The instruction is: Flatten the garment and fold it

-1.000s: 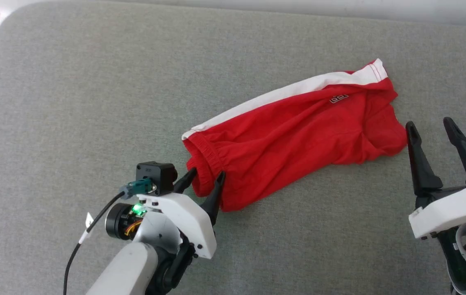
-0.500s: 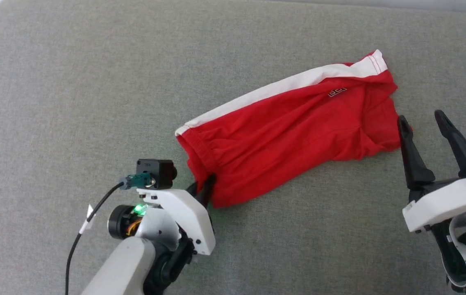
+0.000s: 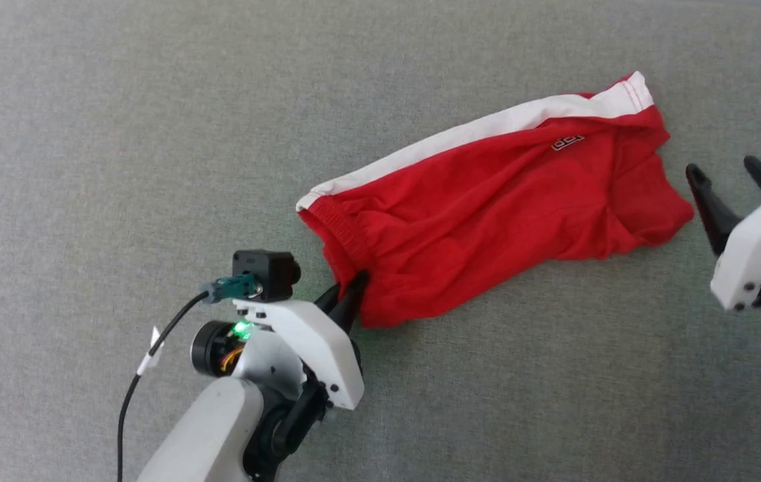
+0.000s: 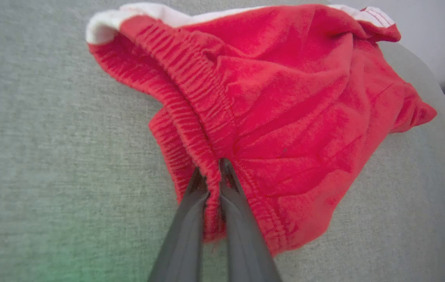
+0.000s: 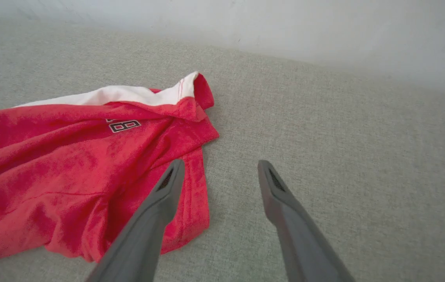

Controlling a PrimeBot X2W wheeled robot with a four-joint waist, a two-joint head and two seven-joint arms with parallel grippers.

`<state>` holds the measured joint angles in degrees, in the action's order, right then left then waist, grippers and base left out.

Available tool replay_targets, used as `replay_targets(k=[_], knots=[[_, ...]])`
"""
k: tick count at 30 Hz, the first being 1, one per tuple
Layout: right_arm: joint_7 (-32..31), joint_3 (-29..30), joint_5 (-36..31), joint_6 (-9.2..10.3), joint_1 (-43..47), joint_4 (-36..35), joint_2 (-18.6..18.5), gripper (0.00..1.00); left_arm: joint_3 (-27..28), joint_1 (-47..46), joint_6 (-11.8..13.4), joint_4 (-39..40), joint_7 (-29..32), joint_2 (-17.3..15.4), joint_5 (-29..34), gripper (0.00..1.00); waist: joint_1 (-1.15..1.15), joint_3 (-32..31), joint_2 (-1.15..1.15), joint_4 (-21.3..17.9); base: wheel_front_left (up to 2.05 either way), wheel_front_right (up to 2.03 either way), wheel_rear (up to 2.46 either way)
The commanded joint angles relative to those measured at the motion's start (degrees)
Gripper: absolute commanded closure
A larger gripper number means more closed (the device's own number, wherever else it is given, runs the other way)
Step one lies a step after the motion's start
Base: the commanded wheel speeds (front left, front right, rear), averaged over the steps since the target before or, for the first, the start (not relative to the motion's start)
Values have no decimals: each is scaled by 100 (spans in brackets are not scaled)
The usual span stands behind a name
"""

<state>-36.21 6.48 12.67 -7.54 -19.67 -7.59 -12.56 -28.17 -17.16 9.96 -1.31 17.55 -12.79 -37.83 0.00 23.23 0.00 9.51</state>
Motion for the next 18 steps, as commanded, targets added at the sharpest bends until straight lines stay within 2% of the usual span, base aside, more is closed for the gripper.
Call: replay_targets(k=[1,8,18], knots=[[-56,8,-7,5,-138,35,-4,0,-60,-63,-43,-73,10,42,-4,100,0,113,0,52,0,0,0],[-592,63,-126,5,-781,566,187,0,-138,-233,-159,-139,-95,137,5,100,0,382,0,199,0,0,0],[-1029,176,-479,5,-1119,1198,502,0,-238,-409,-288,-286,-206,270,-16,100,0,528,0,427,0,0,0]])
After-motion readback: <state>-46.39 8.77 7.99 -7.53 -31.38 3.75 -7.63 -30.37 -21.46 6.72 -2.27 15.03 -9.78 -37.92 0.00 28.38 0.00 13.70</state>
